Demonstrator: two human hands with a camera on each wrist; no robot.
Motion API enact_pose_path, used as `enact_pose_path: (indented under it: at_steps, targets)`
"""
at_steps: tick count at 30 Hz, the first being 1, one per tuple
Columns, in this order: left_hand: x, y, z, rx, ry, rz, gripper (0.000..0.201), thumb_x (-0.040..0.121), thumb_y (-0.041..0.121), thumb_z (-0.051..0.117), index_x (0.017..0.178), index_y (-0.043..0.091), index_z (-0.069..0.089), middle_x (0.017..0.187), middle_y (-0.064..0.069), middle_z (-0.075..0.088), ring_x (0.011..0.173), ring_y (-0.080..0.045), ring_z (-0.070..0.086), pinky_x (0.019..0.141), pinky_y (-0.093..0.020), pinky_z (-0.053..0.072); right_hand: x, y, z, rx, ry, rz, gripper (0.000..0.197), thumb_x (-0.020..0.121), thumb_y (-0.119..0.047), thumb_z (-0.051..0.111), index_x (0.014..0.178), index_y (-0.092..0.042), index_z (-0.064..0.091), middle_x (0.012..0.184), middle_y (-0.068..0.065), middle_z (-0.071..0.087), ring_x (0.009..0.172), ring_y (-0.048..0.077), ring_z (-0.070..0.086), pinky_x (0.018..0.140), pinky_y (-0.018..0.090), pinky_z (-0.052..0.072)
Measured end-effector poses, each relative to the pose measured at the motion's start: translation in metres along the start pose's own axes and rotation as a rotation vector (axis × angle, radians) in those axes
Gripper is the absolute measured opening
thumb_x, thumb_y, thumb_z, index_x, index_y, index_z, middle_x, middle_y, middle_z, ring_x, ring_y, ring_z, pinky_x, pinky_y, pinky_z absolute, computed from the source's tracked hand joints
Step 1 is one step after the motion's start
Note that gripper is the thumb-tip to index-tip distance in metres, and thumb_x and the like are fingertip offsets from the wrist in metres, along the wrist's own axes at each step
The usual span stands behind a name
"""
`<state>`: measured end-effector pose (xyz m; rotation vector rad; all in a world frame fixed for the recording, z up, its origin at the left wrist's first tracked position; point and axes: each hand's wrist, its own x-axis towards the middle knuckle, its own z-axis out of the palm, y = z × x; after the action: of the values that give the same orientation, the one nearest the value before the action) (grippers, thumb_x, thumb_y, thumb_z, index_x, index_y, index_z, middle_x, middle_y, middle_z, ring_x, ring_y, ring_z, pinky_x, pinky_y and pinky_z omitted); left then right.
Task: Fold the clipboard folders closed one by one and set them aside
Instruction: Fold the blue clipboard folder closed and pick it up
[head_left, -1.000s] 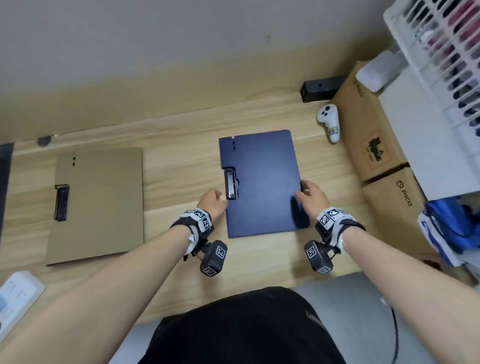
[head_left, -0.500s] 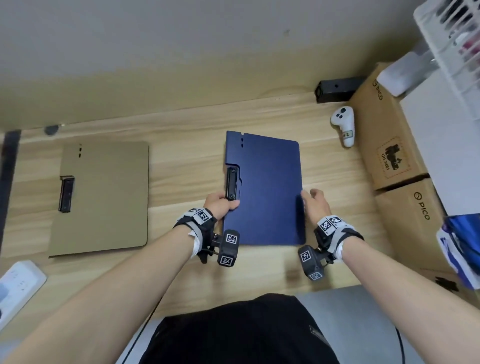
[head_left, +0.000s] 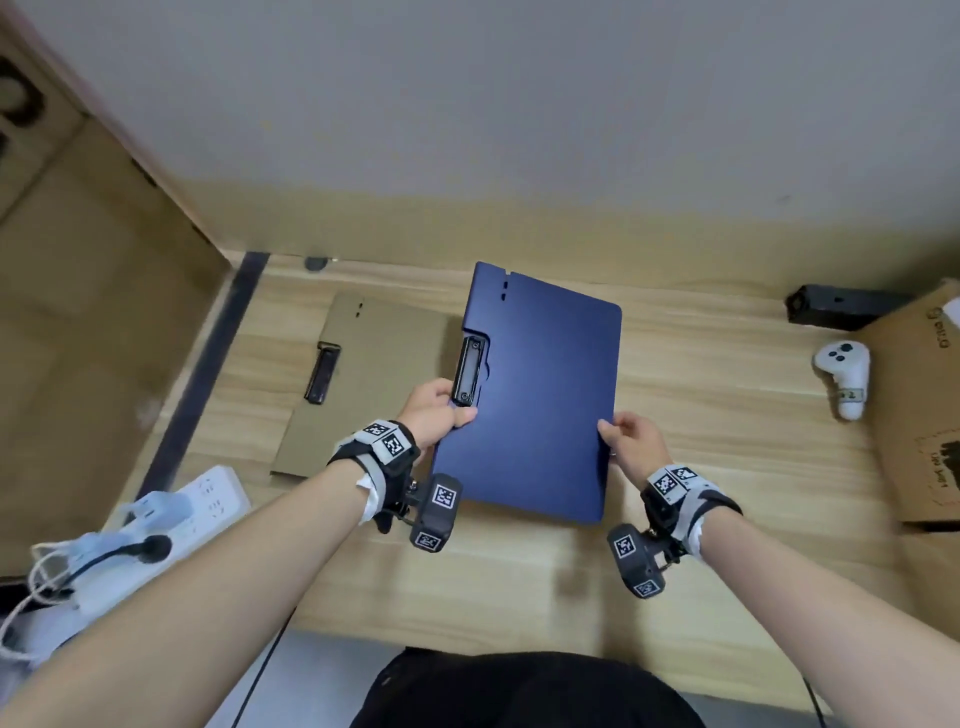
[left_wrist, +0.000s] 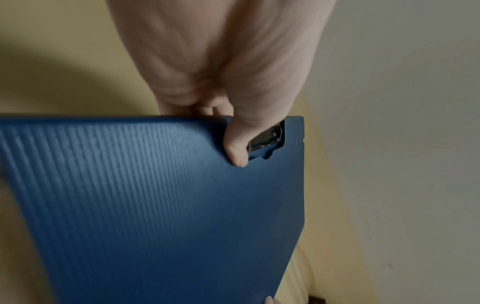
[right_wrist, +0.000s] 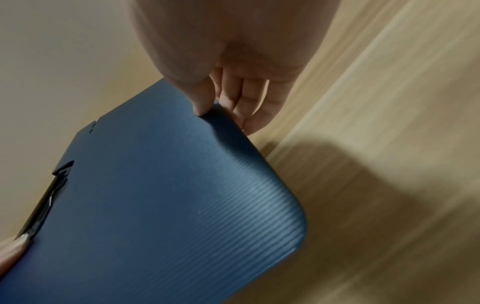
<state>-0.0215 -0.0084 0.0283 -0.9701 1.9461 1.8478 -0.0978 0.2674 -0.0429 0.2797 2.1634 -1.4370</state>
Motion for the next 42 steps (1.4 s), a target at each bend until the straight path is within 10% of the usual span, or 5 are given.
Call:
enact_pose_path:
  at_steps: [9, 16, 23, 27, 42]
  targets:
    - [0.022, -0.033, -0.143, 0.104, 0.294, 0.052, 0.04, 0.086, -0.007, 0.06, 0.125, 0.004, 0.059, 0.122, -0.008, 0.064, 0.117, -0.024, 0.058, 0.103, -0.038, 0.046, 0.001, -0.055, 0.159, -0.161, -0.146, 0.034, 0.033, 0.078, -0.003, 0.073, 0.107, -0.007, 0.058, 0.102, 0.012, 0.067, 0.094, 0.03, 0.067, 0.093, 0.044, 0.053]
    - [0.054, -0.063, -0.202, 0.433, 0.354, -0.042, 0.053, 0.068, 0.027, 0.075, 0.119, 0.019, 0.066, 0.131, -0.002, 0.055, 0.129, -0.026, 0.048, 0.111, -0.039, 0.038, 0.004, -0.065, 0.215, -0.439, -0.214, 0.091, 0.023, 0.078, -0.022, 0.076, 0.092, -0.014, 0.059, 0.099, 0.006, 0.068, 0.092, 0.026, 0.064, 0.085, 0.033, 0.05]
    - [0.078, -0.076, -0.202, 0.26, 0.252, -0.152, 0.086, 0.074, 0.022, 0.081, 0.146, 0.01, 0.034, 0.151, -0.011, 0.04, 0.137, -0.027, 0.043, 0.113, -0.041, 0.036, 0.005, -0.069, 0.21, -0.657, -0.152, 0.104, 0.024, 0.083, -0.038, 0.064, 0.098, -0.019, 0.06, 0.108, 0.004, 0.067, 0.102, 0.029, 0.062, 0.085, 0.032, 0.047]
    - [0.103, -0.087, -0.202, 0.406, 0.237, -0.217, 0.112, 0.041, 0.05, 0.082, 0.141, 0.015, 0.045, 0.144, -0.008, 0.052, 0.129, -0.029, 0.053, 0.108, -0.045, 0.044, 0.005, -0.068, 0.205, -0.552, -0.156, 0.151, 0.045, 0.082, -0.036, 0.068, 0.119, -0.015, 0.056, 0.118, 0.005, 0.064, 0.111, 0.027, 0.06, 0.093, 0.033, 0.047]
    - [0.079, -0.078, -0.087, 0.604, 0.174, -0.206, 0.096, 0.054, 0.037, 0.091, 0.134, 0.008, 0.047, 0.139, -0.01, 0.051, 0.128, -0.03, 0.05, 0.108, -0.045, 0.041, -0.011, -0.028, 0.109, -0.529, -0.067, 0.196, 0.033, 0.085, -0.031, 0.066, 0.107, -0.007, 0.065, 0.11, 0.012, 0.069, 0.103, 0.031, 0.064, 0.091, 0.036, 0.049]
